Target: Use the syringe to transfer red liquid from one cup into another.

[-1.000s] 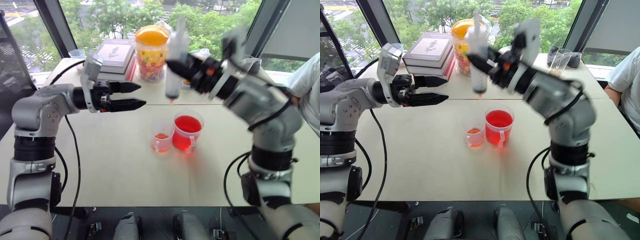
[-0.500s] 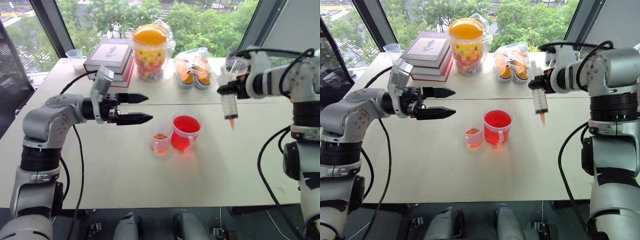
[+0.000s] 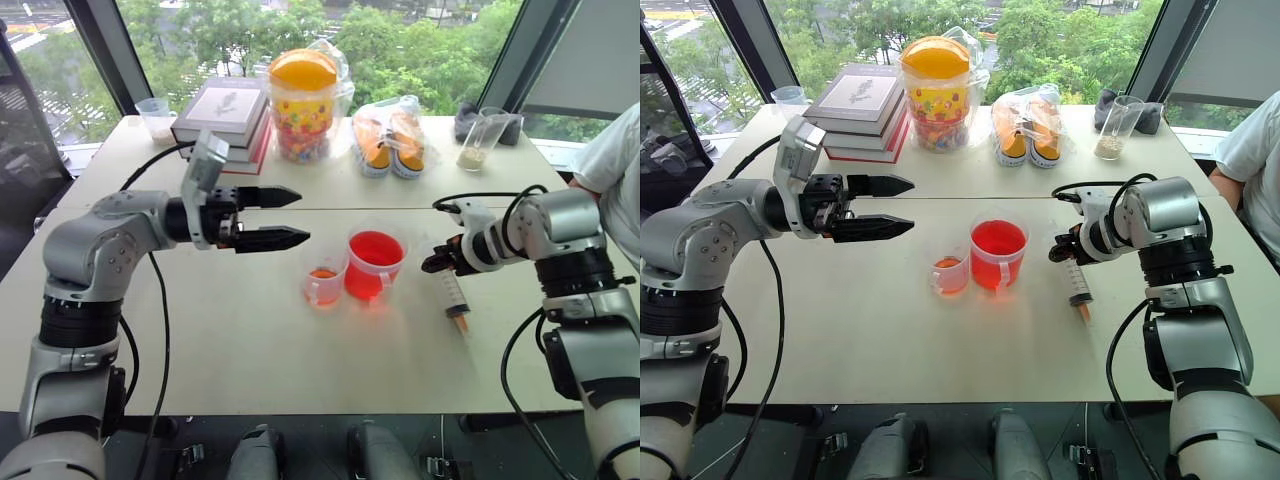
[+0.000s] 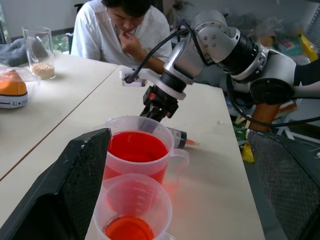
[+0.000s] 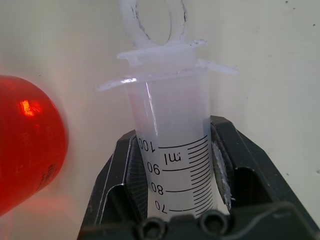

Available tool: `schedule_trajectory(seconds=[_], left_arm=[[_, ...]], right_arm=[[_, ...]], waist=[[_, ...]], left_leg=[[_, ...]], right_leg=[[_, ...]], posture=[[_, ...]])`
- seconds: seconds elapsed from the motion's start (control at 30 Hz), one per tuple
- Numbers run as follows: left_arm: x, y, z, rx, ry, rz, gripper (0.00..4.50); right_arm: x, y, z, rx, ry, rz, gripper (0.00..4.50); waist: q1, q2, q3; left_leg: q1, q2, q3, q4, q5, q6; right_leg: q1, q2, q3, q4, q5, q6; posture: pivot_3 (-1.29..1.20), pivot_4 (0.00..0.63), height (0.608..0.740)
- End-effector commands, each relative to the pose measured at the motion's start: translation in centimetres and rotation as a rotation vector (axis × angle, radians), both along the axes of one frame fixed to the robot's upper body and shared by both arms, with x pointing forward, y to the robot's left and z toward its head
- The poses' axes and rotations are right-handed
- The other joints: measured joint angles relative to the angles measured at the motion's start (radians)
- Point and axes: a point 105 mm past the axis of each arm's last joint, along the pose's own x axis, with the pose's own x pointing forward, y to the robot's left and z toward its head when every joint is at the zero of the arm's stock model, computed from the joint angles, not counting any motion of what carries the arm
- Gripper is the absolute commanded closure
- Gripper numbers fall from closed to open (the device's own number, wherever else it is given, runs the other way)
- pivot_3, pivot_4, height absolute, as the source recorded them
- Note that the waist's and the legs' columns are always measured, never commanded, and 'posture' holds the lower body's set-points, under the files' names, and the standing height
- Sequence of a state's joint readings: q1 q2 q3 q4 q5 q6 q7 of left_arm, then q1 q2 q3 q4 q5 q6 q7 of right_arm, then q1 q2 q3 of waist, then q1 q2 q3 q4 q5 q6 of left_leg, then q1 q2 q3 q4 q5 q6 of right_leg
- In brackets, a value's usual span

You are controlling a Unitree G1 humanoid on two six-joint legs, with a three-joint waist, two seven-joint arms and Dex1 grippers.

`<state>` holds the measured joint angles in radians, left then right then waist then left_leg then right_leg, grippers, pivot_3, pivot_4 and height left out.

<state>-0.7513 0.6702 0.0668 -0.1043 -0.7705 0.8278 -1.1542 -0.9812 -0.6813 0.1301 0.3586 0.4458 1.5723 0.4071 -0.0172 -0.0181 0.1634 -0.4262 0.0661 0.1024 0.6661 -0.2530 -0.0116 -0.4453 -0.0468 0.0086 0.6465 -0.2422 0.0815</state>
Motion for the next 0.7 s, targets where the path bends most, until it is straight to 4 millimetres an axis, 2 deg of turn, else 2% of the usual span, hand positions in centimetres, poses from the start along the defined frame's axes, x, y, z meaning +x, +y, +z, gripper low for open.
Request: schedule_trajectory(seconds=[0.03,0.07,0.1,0.17,0.2,0.33,0.43,0.47,0.6,0.7], left_arm=[[-0.7,0.2,1.6,-0.042,-0.037,-0.013,0.00],[-0.7,0.2,1.6,-0.041,-0.034,-0.013,0.00],[-0.7,0.3,1.5,-0.032,-0.033,-0.014,0.00],[-0.8,0.4,1.2,-0.022,-0.029,-0.012,0.00],[-0.8,0.4,1.2,-0.018,-0.027,-0.011,0.00],[-0.9,1.0,0.9,0.005,-0.012,0.002,0.00],[-0.9,1.9,0.1,0.056,0.009,0.025,0.00],[-0.9,2.3,-0.3,0.079,0.016,0.036,0.00],[-0.8,3.6,-1.1,0.139,0.024,0.068,0.00],[-0.6,4.2,-1.1,0.140,0.031,0.087,0.00]], right_arm=[[0.0,-0.6,0.1,-0.007,-0.011,-0.027,2.06],[-0.1,-0.6,0.1,-0.003,-0.013,-0.028,1.72],[0.0,-0.6,0.4,0.005,-0.023,-0.026,1.11],[0.0,-0.5,1.3,0.014,-0.052,-0.016,0.23],[0.0,-0.4,1.9,0.019,-0.074,-0.006,0.06],[-0.2,-0.6,5.3,0.023,-0.218,0.063,0.06],[-1.7,-0.7,9.0,-0.010,-0.388,0.192,0.06],[-2.8,-0.6,10.2,0.000,-0.431,0.250,0.06],[-6.1,0.4,12.5,0.031,-0.496,0.403,0.06],[-8.4,0.9,12.9,0.024,-0.511,0.503,0.06]], waist=[[0.000,0.000,0.000],[0.001,0.000,0.000],[0.002,0.000,0.000],[0.001,0.000,0.000],[0.001,0.000,0.000],[0.000,0.000,0.000],[0.001,0.000,0.000],[0.002,0.000,0.000],[0.003,0.000,0.000],[0.003,0.000,0.000]], left_leg=[[0.000,0.000,0.000,0.000,0.000,0.000],[0.000,0.000,0.000,0.000,0.000,0.000],[0.000,0.000,0.000,0.000,0.000,0.000],[0.000,0.000,0.000,0.000,0.000,0.000],[0.000,0.000,0.000,0.000,0.000,0.000],[0.000,0.000,0.000,0.000,0.000,0.000],[0.000,0.000,0.000,-0.001,0.000,0.000],[0.000,0.000,0.000,-0.001,0.000,0.000],[0.000,0.000,0.000,-0.001,0.000,0.000],[0.000,0.000,0.000,-0.001,0.000,0.000]], right_leg=[[0.000,0.000,0.000,0.000,0.000,0.000],[0.000,0.000,0.000,0.000,0.000,0.000],[0.000,0.000,0.000,0.000,0.000,0.000],[0.000,0.000,0.000,0.000,0.000,0.000],[0.000,0.000,0.000,0.000,0.000,0.000],[0.000,0.000,0.000,0.000,0.000,0.000],[-0.001,0.000,0.000,0.000,0.000,0.000],[-0.001,0.000,0.000,-0.001,0.000,0.000],[-0.001,0.000,0.000,-0.001,-0.001,-0.001],[0.000,0.000,0.000,-0.001,-0.002,-0.003]], posture=[[0.00,0.150,0.740],[0.00,0.150,0.740],[0.00,0.150,0.740],[0.00,0.150,0.740],[0.00,0.150,0.740],[0.00,0.150,0.740],[0.00,0.150,0.740],[0.00,0.150,0.740],[0.00,0.150,0.740],[0.00,0.150,0.740]])
